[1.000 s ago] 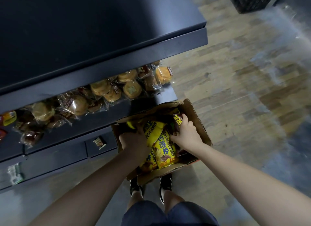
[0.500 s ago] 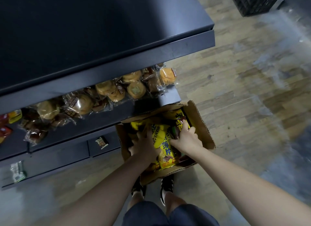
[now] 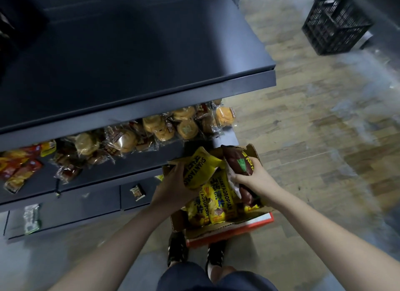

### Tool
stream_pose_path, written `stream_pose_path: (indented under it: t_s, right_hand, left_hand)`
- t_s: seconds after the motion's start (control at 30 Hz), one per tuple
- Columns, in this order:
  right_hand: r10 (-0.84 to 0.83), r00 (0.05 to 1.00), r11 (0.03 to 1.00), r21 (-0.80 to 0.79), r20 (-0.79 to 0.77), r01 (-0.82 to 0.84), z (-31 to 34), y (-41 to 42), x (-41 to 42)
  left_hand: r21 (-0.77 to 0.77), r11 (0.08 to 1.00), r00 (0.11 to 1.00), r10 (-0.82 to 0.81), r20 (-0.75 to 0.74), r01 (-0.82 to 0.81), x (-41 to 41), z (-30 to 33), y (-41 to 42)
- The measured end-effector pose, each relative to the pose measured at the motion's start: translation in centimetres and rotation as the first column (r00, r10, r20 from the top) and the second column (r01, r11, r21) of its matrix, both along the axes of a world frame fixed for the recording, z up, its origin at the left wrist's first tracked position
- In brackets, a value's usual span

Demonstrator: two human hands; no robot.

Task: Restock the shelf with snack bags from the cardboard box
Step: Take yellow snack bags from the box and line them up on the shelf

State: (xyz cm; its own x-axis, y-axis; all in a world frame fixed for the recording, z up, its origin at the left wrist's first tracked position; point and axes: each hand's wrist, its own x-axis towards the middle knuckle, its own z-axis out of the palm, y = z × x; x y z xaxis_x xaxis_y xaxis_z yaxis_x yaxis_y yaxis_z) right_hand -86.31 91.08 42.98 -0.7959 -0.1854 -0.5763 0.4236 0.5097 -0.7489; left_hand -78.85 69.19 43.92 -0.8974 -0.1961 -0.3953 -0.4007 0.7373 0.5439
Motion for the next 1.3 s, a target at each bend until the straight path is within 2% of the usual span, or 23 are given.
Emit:
stream_pose_path:
  t_s: [0.17,0.27,0.37,0.57,0.67,0.83,0.97,1.3]
  right_hand:
    - [0.04,0.984,0.996,-0.066,-0.176,-0.052,3.6,-0.6,0.6]
    - [0.063,0.961,0.986,-0.131,-0.271,-0.102,6.5,-1.5,1.0]
    - [0.103,0.929,0.971,-0.168,-0.356,-0.172,9.7,-2.5,1.4]
    - [0.142,0.871,0.931,-0.234,-0.47,-0.279,15.3,-5.1,2.6]
    - [0.129,0.86,0.908,-0.289,-0.494,-0.303,17.3,-7.0,2.9]
    - [0.123,0.807,0.904,-0.271,-0.578,-0.332,19.6,-11.0,2.5]
    - [0.142,0.807,0.88,-0.301,-0.573,-0.368,20.6,-15.9,2.5]
    - [0.109,0.798,0.828,-0.391,-0.592,-0.403,22.2,-31.4,3.2]
  left_hand:
    - [0.035,0.994,0.982,0.107,-0.158,-0.103,0.8,3.8,-1.5]
    - [0.107,0.982,0.933,0.18,-0.311,-0.154,1.4,6.5,-2.0]
    - [0.153,0.978,0.888,0.192,-0.418,-0.139,2.2,9.1,-2.1]
    - [0.226,0.967,0.831,0.218,-0.512,-0.114,4.2,12.9,-2.8]
    - [0.288,0.947,0.762,0.289,-0.579,-0.141,4.8,15.0,-4.0]
    - [0.351,0.914,0.641,0.396,-0.658,-0.204,5.5,17.7,-7.7]
    - [0.366,0.883,0.533,0.469,-0.705,-0.293,6.6,18.8,-11.8]
    - [0.427,0.78,0.343,0.598,-0.725,-0.457,8.4,20.4,-24.6]
